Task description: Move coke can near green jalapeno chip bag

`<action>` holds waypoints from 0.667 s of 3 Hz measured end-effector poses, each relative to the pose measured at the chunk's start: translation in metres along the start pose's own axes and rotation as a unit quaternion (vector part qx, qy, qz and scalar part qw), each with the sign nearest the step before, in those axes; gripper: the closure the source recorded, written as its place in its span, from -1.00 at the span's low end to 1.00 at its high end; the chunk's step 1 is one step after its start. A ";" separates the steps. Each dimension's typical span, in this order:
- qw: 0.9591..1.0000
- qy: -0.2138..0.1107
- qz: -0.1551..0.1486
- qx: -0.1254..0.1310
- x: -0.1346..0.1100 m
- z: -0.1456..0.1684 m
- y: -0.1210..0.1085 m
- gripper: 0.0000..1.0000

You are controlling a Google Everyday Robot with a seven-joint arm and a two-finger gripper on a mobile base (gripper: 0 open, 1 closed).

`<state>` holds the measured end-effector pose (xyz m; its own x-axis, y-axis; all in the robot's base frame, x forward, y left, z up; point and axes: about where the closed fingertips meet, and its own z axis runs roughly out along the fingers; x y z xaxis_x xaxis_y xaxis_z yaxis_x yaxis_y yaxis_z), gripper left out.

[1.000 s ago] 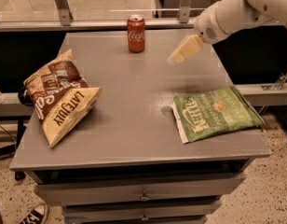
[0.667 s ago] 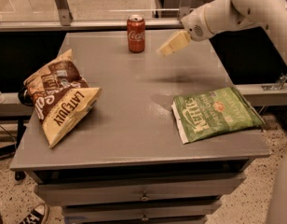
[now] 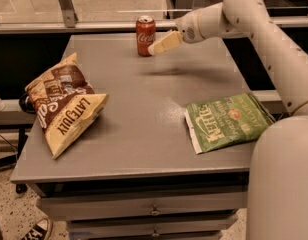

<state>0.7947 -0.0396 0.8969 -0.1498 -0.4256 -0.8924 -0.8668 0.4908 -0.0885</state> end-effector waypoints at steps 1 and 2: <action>1.000 -0.018 0.004 -0.001 -0.012 0.027 -0.001 -0.74; 1.000 -0.028 0.009 0.001 -0.022 0.053 -0.001 -0.36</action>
Offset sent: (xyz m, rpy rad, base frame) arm 0.0463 0.0701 0.0004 0.0801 -0.0276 -0.0225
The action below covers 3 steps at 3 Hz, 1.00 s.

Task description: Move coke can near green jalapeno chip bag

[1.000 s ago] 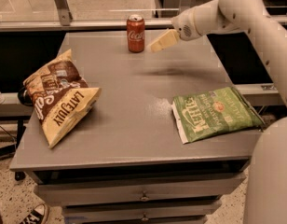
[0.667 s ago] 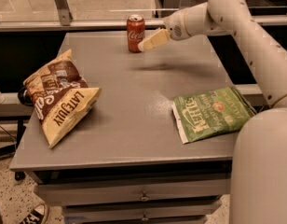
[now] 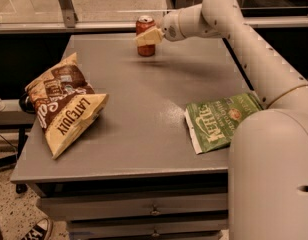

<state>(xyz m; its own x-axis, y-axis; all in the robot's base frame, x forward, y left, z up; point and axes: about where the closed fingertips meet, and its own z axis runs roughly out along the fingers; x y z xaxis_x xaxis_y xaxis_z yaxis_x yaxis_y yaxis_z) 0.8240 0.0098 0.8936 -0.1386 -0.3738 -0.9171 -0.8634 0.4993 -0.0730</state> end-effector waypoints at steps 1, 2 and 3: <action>1.000 -0.002 0.013 0.001 -0.001 0.011 0.000 0.09; 1.000 0.000 0.021 -0.003 -0.006 0.010 0.000 0.55; 1.000 -0.004 0.024 -0.020 -0.016 -0.012 0.004 0.97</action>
Offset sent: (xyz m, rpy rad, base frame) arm 0.0068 0.0034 0.0123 0.0289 0.0504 -0.0205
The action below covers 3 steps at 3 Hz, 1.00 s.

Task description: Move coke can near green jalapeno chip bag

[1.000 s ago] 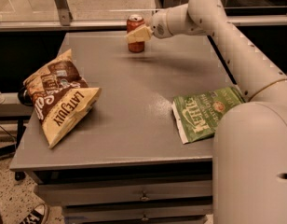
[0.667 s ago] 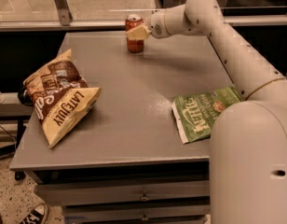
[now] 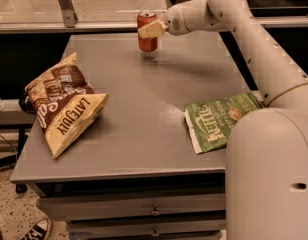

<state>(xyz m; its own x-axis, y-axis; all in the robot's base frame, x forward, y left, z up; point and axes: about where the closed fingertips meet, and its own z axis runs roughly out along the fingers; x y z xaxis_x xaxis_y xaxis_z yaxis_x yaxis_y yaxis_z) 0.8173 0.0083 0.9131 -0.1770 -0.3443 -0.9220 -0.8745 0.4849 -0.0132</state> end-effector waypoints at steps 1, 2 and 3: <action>0.999 -0.001 0.001 -0.036 -0.007 -0.035 0.015 1.00; 0.998 0.000 -0.007 -0.059 0.000 -0.076 0.027 1.00; 0.997 0.003 -0.026 -0.073 0.024 -0.130 0.034 1.00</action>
Offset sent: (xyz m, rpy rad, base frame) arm -0.1059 -0.1081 0.0375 0.0018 0.0260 0.1649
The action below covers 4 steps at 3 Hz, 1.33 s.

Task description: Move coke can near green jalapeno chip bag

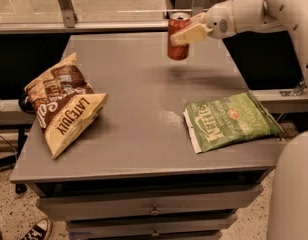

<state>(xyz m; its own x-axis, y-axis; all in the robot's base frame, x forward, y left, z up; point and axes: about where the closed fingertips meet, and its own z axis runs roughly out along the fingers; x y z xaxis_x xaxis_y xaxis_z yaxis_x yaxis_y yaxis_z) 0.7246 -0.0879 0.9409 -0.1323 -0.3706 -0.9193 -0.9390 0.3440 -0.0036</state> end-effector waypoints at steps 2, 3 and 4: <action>0.999 0.013 -0.047 -0.018 0.036 -0.085 0.031 1.00; 0.998 0.028 -0.056 -0.032 0.062 -0.109 0.043 1.00; 0.996 0.036 -0.052 -0.056 0.087 -0.112 0.054 1.00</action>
Offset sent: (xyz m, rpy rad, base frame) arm -0.1000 -0.1301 0.0015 -0.1007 -0.0932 0.1020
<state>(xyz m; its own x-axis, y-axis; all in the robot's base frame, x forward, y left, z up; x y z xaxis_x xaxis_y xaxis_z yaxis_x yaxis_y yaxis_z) 0.6273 -0.1983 0.9047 -0.0518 -0.4608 -0.8860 -0.9778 0.2039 -0.0489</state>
